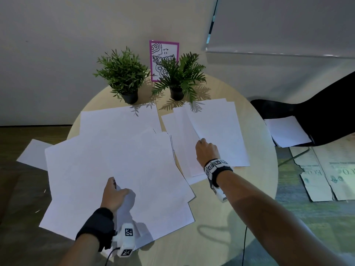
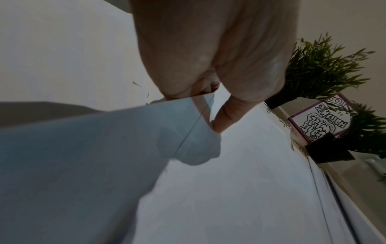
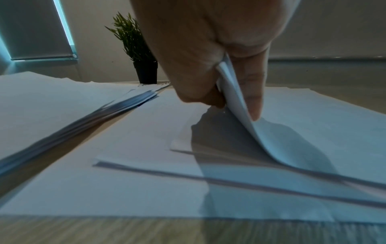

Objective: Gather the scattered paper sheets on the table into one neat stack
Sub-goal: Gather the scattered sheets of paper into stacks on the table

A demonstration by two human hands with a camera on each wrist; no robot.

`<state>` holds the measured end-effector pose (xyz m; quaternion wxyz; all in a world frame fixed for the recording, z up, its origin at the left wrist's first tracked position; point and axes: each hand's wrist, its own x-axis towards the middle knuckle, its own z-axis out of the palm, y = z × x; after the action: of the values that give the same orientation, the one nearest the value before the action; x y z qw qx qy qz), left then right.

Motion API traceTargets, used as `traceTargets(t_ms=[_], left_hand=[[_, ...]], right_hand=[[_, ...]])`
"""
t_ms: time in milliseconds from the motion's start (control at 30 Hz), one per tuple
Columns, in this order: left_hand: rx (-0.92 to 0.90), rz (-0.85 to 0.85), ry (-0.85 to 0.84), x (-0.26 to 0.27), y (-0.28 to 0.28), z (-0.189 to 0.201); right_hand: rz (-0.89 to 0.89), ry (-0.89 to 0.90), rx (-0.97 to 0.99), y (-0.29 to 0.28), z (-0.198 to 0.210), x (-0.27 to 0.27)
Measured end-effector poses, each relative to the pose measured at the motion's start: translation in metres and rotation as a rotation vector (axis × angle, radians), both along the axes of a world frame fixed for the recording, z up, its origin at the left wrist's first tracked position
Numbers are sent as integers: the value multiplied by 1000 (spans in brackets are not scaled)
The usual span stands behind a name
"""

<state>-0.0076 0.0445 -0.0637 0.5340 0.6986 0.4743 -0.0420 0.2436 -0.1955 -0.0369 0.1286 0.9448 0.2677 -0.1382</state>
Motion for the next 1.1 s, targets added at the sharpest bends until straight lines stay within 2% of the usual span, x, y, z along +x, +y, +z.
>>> traceTargets(t_ms=[233,433,533,633,800,900,1000,1033,1100], left_hand=[[-7,-4,-3,-1,0,0],[-137,14,-9,-1,-3,8],[-214,83,-50,-2,-5,17],[-335,145,-48,1,-7,30],[-474,159,-108,-3,-11,42],[-397,74,-132,-6,-6,38],[-306,37,-107,-5,-8,38],[-293,26,-112,-5,-8,38],[-276,13,-144,-6,-8,37]], right_hand=[[1,-29,12,0,5,-5],[-64,-92,106,-1,30,-23],[-23,-107,158,3,51,-66],[104,-23,244,13,58,-130],[320,68,305,38,28,-219],[358,157,306,53,18,-245],[307,338,432,55,30,-244],[242,382,477,52,34,-236],[20,334,543,45,35,-208]])
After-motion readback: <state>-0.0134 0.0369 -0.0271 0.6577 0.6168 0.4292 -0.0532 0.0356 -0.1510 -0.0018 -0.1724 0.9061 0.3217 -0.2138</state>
